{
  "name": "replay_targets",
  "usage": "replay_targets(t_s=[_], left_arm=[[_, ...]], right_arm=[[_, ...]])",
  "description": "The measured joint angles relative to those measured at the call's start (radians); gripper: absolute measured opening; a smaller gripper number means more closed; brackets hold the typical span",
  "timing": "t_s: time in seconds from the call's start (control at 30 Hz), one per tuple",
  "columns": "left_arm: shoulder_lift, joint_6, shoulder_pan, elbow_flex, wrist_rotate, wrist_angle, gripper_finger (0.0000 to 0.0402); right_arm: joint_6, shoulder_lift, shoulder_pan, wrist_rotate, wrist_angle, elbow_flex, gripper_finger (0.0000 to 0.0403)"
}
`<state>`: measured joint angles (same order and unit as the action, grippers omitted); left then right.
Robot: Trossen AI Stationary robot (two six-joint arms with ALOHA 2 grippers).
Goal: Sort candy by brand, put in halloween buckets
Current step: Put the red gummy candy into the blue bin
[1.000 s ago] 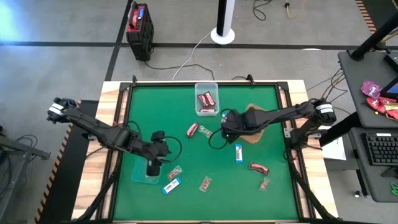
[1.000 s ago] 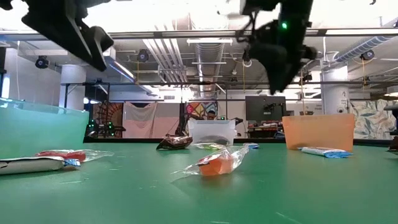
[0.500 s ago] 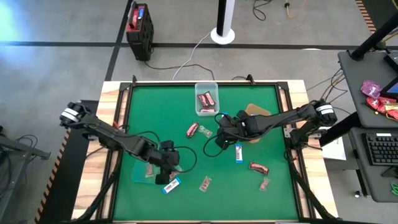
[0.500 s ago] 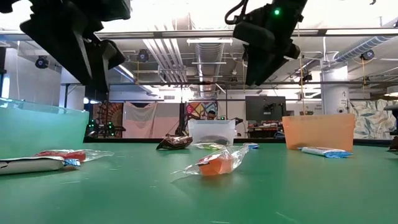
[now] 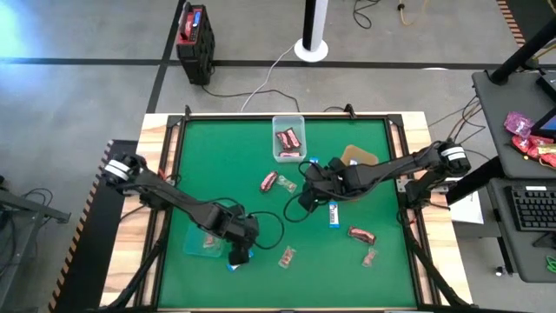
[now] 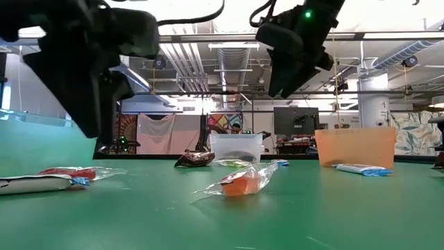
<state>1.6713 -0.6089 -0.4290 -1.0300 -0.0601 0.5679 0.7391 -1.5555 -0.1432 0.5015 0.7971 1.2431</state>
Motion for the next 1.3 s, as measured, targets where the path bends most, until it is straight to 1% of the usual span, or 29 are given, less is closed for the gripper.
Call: replay_targets(t_s=[0.1,0.23,0.43,0.67,0.73,0.8,1.0,1.03,1.13,1.3], left_arm=[[0.055,0.012,0.000,-0.059,-0.001,0.021,0.0160],[0.124,0.023,0.000,-0.116,-0.007,0.089,0.0159],[0.193,0.049,0.000,-0.136,-0.010,0.095,0.0159],[0.211,0.061,0.008,-0.141,-0.030,0.098,0.0149],[0.212,0.071,0.008,-0.139,-0.031,0.098,0.0133],[0.212,0.081,0.008,-0.139,-0.037,0.098,0.0110],[0.212,0.119,0.010,-0.138,-0.039,0.088,0.0014],[0.212,0.123,0.010,-0.138,-0.039,0.078,0.0008],[0.212,0.142,0.010,-0.139,-0.039,0.055,0.0010],[0.192,0.186,0.010,-0.191,-0.039,0.111,0.0002]], right_arm=[[0.013,0.000,-0.009,-0.002,-0.002,-0.003,0.0201],[0.028,0.000,-0.027,-0.003,-0.003,-0.004,0.0201],[0.047,0.000,-0.056,-0.004,-0.003,-0.005,0.0201],[0.048,0.000,-0.073,-0.001,-0.003,-0.009,0.0201],[0.048,0.000,-0.073,0.006,-0.004,-0.010,0.0201],[0.048,0.000,-0.073,0.020,-0.004,-0.012,0.0201],[0.048,0.000,-0.073,0.024,-0.016,-0.017,0.0201],[0.048,0.000,-0.073,0.024,-0.019,-0.018,0.0201],[0.047,0.000,-0.073,0.024,-0.022,-0.018,0.0201],[0.047,0.000,-0.073,0.024,-0.022,-0.021,0.0201]])
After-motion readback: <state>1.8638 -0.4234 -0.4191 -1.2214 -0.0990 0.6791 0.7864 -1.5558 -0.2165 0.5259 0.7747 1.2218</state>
